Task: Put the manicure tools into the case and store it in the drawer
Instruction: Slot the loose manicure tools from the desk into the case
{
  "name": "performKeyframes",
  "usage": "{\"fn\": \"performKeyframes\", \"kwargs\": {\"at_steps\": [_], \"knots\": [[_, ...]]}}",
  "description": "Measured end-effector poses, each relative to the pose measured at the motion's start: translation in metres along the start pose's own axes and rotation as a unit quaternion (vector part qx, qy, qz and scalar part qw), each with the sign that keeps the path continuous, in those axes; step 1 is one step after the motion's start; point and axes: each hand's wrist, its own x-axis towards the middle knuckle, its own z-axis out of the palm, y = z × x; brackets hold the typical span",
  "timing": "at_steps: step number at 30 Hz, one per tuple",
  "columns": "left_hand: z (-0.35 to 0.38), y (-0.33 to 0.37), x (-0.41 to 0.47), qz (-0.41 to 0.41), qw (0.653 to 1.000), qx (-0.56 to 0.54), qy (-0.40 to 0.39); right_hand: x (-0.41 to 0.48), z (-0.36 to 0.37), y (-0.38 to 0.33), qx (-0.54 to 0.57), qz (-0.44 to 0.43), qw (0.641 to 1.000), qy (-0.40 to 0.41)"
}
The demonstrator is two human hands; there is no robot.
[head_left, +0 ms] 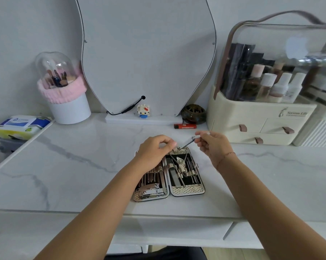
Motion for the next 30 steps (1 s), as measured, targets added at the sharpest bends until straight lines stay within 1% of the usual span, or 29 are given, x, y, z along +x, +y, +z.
{"fn": "performKeyframes", "kwargs": {"at_steps": [3, 5, 8, 11, 14, 16, 18, 19, 22, 25, 27, 30], "knots": [[0.002, -0.007, -0.001, -0.002, 0.999, 0.051, -0.003, 0.003, -0.003, 0.003, -0.021, 0.022, 0.999, 0.023], [0.002, -0.007, -0.002, 0.003, 0.999, 0.047, -0.001, 0.002, -0.004, 0.003, -0.008, 0.021, 1.0, 0.003], [0.001, -0.003, 0.0, 0.007, 1.0, 0.012, -0.006, -0.002, -0.003, -0.003, 0.078, 0.019, 0.994, -0.08], [0.0, 0.005, -0.001, 0.025, 0.998, -0.053, -0.001, -0.003, 0.001, -0.008, 0.153, 0.029, 0.974, -0.166], [-0.001, 0.012, -0.002, 0.036, 0.992, -0.122, 0.016, -0.004, 0.006, -0.009, 0.16, 0.028, 0.965, -0.208], [-0.001, 0.013, -0.003, 0.035, 0.994, -0.105, 0.019, -0.005, 0.008, -0.01, 0.102, -0.004, 0.972, -0.21], [-0.002, 0.011, -0.005, 0.04, 0.998, -0.056, -0.005, -0.005, 0.008, -0.013, -0.01, -0.046, 0.979, -0.196], [-0.004, 0.01, -0.006, 0.039, 0.998, -0.036, -0.024, -0.005, 0.007, -0.015, -0.076, -0.065, 0.976, -0.192], [-0.01, 0.013, -0.007, 0.024, 0.997, 0.02, -0.067, -0.007, 0.007, -0.021, -0.232, -0.11, 0.946, -0.196], [-0.014, 0.02, -0.006, 0.019, 0.993, 0.068, -0.09, -0.011, 0.012, -0.023, -0.334, -0.17, 0.912, -0.164], [-0.015, 0.024, -0.006, 0.016, 0.992, 0.078, -0.097, -0.015, 0.014, -0.024, -0.399, -0.218, 0.88, -0.136], [-0.014, 0.025, -0.009, 0.012, 0.991, 0.082, -0.1, -0.022, 0.017, -0.024, -0.462, -0.261, 0.839, -0.124]]}}
